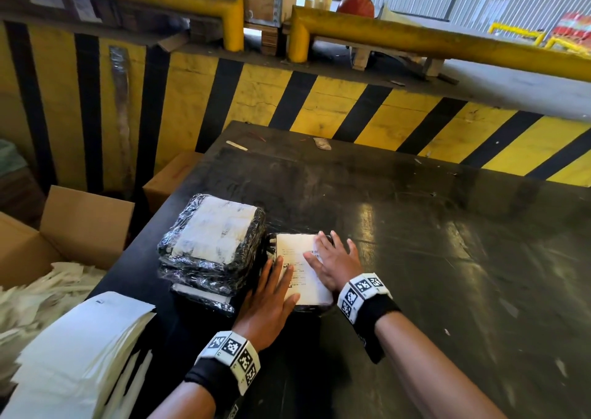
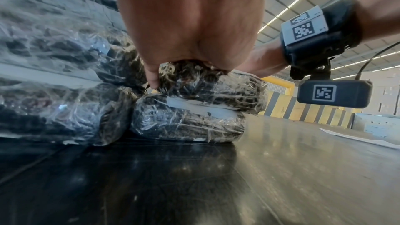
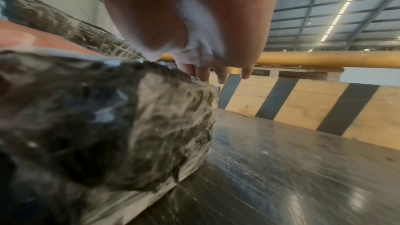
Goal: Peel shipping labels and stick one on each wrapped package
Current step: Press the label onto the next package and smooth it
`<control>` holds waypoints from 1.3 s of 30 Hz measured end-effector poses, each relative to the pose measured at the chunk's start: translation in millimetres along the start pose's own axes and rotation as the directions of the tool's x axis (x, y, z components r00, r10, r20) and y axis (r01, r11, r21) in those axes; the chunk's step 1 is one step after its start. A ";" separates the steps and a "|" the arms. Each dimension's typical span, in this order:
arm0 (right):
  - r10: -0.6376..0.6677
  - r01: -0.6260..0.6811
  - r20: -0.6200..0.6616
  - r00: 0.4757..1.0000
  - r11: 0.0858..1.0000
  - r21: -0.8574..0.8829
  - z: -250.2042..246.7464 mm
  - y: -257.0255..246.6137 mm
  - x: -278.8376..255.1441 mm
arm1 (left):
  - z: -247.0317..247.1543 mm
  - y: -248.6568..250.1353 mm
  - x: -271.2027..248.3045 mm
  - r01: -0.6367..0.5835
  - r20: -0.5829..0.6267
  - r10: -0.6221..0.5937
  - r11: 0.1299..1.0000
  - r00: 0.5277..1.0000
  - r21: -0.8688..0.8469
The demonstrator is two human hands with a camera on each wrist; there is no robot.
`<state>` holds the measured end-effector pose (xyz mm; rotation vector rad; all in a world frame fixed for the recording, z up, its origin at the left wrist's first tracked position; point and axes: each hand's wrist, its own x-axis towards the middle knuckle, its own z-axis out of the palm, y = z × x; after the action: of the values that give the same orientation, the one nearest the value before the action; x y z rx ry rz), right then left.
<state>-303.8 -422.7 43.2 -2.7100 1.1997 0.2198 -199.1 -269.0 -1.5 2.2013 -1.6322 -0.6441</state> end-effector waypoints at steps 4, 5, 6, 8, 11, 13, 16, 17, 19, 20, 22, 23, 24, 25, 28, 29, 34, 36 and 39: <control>-0.127 0.132 0.080 0.989 0.990 -0.051 1.3 -11.8 -31.7 | -1.0 2.3 -1.8 0.003 0.014 -0.003 1.000 1.000 -0.021; -0.173 0.181 0.101 0.980 0.981 -0.068 2.2 -14.7 -42.3 | -1.5 3.2 -2.5 0.012 0.019 -0.012 1.000 1.000 -0.025; -0.206 0.216 0.113 0.972 0.972 -0.089 2.8 -15.9 -50.0 | -1.7 4.4 -3.0 0.019 0.021 -0.018 1.000 1.000 -0.025; -0.208 0.223 0.132 0.969 0.969 -0.107 1.0 -15.2 -51.1 | -2.1 5.3 -3.3 0.020 0.017 -0.020 1.000 1.000 -0.021; -0.122 0.134 0.142 0.982 0.988 -0.076 -5.4 -14.4 -26.8 | -2.5 4.7 -3.8 0.017 0.014 -0.017 0.999 1.000 -0.041; -0.063 0.071 0.131 0.989 0.996 -0.054 -9.3 -11.9 -4.3 | -3.0 4.5 -3.7 0.015 0.009 -0.014 0.999 1.000 -0.050; -0.001 0.004 0.151 0.989 1.000 -0.024 -16.4 -9.0 15.5 | -4.2 4.1 -3.3 0.021 0.005 -0.021 0.999 1.000 -0.046; 0.002 0.003 0.156 0.988 0.999 -0.036 -16.7 -9.4 15.9 | -4.7 4.2 -3.6 0.023 0.008 -0.023 0.999 1.000 -0.048; -0.030 0.042 0.143 0.989 0.996 -0.082 -14.1 -11.8 7.0 | -6.5 5.9 -4.4 0.019 0.013 -0.018 0.998 1.000 -0.059; -0.066 0.081 0.143 0.988 0.991 -0.103 -12.2 -14.8 -1.9 | -6.9 5.9 -4.9 0.013 0.011 -0.012 0.998 1.000 -0.066; -0.153 0.174 0.168 0.974 0.978 -0.116 -8.8 -20.3 -23.4 | -7.2 6.5 -7.1 0.000 0.001 0.000 0.996 1.000 -0.093; -0.191 0.214 0.185 0.964 0.971 -0.111 -9.2 -22.4 -33.4 | -5.2 5.7 -7.9 -0.006 -0.019 0.004 0.995 1.000 -0.102; -0.215 0.241 0.203 0.955 0.964 -0.109 -11.4 -23.0 -39.0 | -2.5 4.1 -8.7 -0.012 -0.053 0.007 0.995 0.999 -0.099; -0.225 0.254 0.219 0.949 0.960 -0.116 -14.2 -22.9 -40.3 | -0.2 1.9 -10.5 -0.020 -0.095 0.012 0.996 0.995 -0.089; -0.186 0.223 0.230 0.955 0.963 -0.151 -21.2 -22.0 -19.5 | 4.0 -7.8 -14.7 -0.057 -0.222 0.042 0.996 0.974 -0.061; -0.167 0.208 0.230 0.959 0.964 -0.164 -22.2 -22.8 -9.5 | 4.2 -10.4 -16.0 -0.073 -0.246 0.056 0.995 0.968 -0.064; -0.155 0.195 0.212 0.965 0.964 -0.181 -23.9 -36.4 8.5 | 3.8 -15.8 -18.7 -0.114 -0.290 0.081 0.989 0.954 -0.098; -0.202 0.251 0.234 0.951 0.946 -0.205 -20.9 -37.9 -1.4 | 4.1 -16.8 -17.7 -0.109 -0.288 0.073 0.988 0.955 -0.112; -0.260 0.320 0.272 0.927 0.925 -0.206 -16.1 -36.6 -18.6 | 4.3 -16.8 -16.5 -0.109 -0.276 0.072 0.987 0.958 -0.121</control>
<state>-287.9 -388.6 66.1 -2.9180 0.7312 0.6750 -191.8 -248.3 -11.0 2.0039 -1.4921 -0.3946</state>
